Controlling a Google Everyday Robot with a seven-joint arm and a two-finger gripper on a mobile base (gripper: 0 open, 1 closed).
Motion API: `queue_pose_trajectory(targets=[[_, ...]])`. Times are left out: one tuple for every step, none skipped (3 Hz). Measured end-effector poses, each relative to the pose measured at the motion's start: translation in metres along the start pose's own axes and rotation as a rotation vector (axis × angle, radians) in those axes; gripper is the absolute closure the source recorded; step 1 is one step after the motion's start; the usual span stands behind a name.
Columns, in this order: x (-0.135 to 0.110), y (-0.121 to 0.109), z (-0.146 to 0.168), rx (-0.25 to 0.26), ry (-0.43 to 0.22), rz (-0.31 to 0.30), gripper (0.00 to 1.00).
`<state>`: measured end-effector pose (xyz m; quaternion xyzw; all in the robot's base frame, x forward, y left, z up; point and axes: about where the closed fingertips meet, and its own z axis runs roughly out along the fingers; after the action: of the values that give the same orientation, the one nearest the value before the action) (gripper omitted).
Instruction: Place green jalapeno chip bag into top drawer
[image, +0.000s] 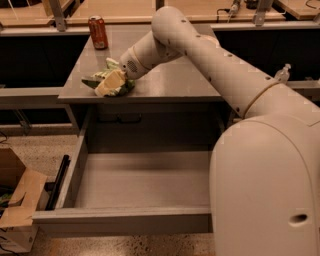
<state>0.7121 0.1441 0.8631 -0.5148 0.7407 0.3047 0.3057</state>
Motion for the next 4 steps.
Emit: queue_pose_trajectory(targets=[[0.009, 0.033, -0.025, 0.015, 0.052, 0.047, 0.00], [0.018, 0.052, -0.042, 0.032, 0.085, 0.081, 0.00], [0.023, 0.047, -0.047, 0.048, 0.070, 0.076, 0.00], [0.023, 0.029, -0.038, 0.038, 0.056, 0.042, 0.00]])
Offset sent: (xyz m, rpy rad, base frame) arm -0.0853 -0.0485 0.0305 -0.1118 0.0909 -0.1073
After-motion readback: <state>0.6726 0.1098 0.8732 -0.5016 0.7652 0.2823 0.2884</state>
